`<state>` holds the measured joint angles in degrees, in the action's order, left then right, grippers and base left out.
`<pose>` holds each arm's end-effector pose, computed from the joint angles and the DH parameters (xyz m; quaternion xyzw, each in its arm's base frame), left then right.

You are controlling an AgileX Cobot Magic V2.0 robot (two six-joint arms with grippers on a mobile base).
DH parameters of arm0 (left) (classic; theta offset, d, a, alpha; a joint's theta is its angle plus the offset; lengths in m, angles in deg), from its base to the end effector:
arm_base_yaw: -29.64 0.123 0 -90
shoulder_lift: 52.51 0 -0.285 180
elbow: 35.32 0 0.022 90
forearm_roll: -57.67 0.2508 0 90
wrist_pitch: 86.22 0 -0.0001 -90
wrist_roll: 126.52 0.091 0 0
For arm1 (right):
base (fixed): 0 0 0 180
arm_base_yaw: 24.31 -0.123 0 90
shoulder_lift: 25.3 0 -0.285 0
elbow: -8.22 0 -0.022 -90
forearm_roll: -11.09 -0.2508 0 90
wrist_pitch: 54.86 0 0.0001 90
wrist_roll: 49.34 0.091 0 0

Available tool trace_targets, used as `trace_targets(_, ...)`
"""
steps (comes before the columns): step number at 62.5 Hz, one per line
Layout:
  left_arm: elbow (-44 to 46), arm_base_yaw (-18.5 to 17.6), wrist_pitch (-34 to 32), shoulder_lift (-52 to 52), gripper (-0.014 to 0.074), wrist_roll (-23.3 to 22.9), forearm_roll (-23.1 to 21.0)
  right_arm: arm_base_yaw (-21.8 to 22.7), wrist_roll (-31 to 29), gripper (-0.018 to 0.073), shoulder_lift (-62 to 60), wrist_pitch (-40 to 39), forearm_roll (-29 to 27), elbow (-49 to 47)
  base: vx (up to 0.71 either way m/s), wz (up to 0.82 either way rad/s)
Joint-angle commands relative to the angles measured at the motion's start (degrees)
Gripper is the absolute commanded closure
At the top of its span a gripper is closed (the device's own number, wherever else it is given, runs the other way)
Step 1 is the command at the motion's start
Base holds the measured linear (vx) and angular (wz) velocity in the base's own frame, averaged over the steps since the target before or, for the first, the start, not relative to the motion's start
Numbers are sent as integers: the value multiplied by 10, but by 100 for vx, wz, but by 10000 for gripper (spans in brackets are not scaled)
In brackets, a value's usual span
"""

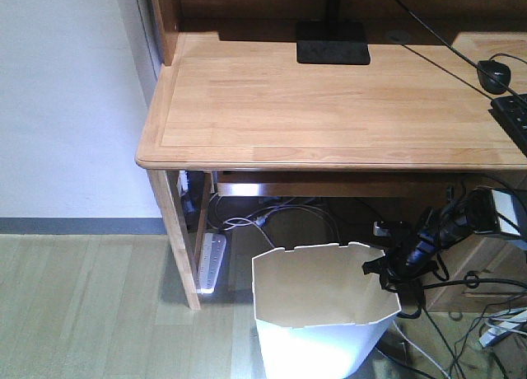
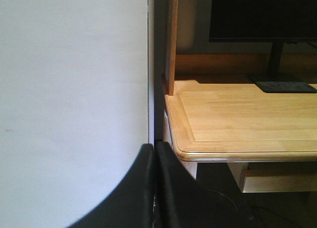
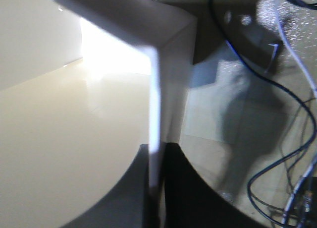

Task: Move trash bin to bedside with robot
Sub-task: 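Close the right gripper on the bin rim nearest the desk drawers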

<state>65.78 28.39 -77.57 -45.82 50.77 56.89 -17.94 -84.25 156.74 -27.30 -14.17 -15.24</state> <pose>0.0560 -0.0014 0.1906 -0.0136 0.7327 -0.0288 0.6799 0.3904 -0.0255 -0.2016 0.0473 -0.9934 -0.1032 0.0170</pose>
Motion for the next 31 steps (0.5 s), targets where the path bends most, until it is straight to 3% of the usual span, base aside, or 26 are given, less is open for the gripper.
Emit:
trace_targets(1,-16,-3,-45,-6,602,-5,-2,-2,-47,566,-54,47,-66,16,0,-2)
trace_targets(15,-16,-3,-45,-6,602,-5,-2,-2,-145,566,-113,-39,-162,134,0,-1)
trace_targets(31,-16,-3,-45,-6,602,-5,-2,-2,-339,566,-214,-56,-357,272,0,0)
